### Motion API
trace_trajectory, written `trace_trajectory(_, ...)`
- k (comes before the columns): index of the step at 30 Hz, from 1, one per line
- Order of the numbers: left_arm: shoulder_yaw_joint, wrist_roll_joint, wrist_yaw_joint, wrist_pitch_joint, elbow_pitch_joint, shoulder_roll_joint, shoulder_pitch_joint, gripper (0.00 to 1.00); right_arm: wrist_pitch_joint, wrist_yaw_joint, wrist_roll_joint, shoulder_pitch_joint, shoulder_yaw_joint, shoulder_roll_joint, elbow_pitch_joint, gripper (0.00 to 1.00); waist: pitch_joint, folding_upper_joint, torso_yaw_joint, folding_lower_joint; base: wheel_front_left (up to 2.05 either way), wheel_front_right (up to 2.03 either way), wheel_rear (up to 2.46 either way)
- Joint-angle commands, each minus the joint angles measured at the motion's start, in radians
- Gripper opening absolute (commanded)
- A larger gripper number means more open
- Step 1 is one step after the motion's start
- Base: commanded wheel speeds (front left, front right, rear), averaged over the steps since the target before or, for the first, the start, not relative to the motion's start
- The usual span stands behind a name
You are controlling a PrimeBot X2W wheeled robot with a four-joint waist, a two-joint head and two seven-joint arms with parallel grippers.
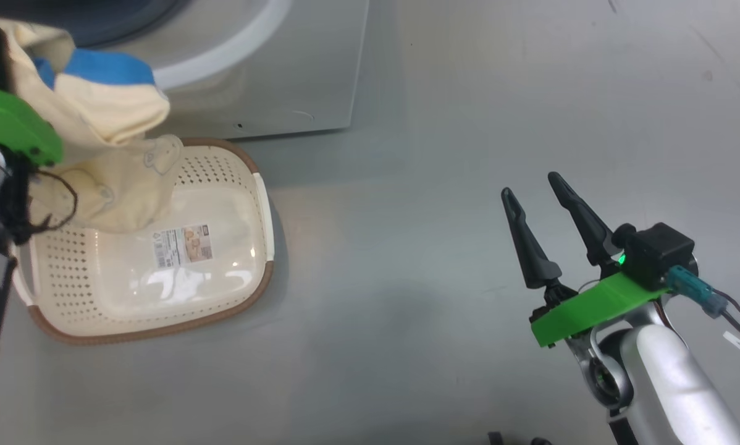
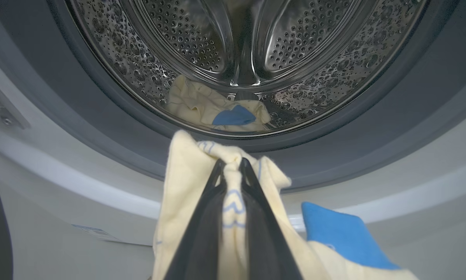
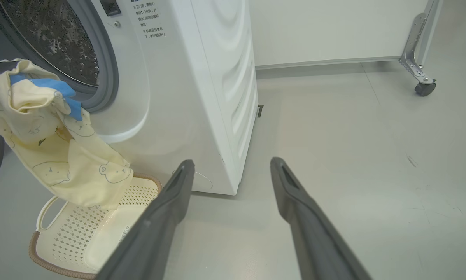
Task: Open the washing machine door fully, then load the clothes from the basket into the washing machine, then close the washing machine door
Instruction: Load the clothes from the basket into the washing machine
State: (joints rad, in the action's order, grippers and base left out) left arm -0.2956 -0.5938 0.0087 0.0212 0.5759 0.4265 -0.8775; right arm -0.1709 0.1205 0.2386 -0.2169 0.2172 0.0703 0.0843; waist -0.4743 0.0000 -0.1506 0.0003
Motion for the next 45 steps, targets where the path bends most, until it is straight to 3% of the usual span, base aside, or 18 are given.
trace_trajectory(1,0.044,-0.003,-0.003,0.005,-0.023,0.064,-0.056,0.00,-0.014,0.010,0.011,-0.022,0.024,0.002,-0.026,1.00,-0.039,0.0000,-0.027,-0.0003,0.00,0.00,0.00)
trace_trajectory(17,0.051,0.021,-0.052,0.180,0.077,0.230,-0.411,0.00,-0.073,0.010,0.051,-0.113,0.093,-0.009,0.033,1.00,-0.219,0.0000,-0.133,-0.0003,0.00,0.00,0.00)
trace_trajectory(25,0.040,0.055,-0.074,0.180,0.099,0.292,-0.548,0.00,-0.086,0.010,0.070,-0.150,0.123,-0.013,0.050,1.00,-0.306,0.0000,-0.173,-0.0003,0.00,0.00,0.00)
trace_trajectory(36,0.037,0.108,-0.055,0.015,0.135,0.295,-0.671,0.00,-0.090,0.010,0.084,-0.183,0.137,-0.016,0.054,1.00,-0.351,0.0000,-0.192,-0.0003,0.00,0.00,0.00)
trace_trajectory(44,0.029,0.106,-0.017,0.060,0.190,0.283,-0.699,0.00,-0.091,0.010,0.083,-0.184,0.132,-0.018,0.044,1.00,-0.359,0.0000,-0.191,-0.0003,0.00,0.00,0.00)
trace_trajectory(45,0.028,0.105,-0.012,0.067,0.193,0.280,-0.695,0.18,-0.091,0.010,0.083,-0.185,0.131,-0.018,0.044,1.00,-0.359,0.0000,-0.190,-0.0003,0.00,0.00,0.00)
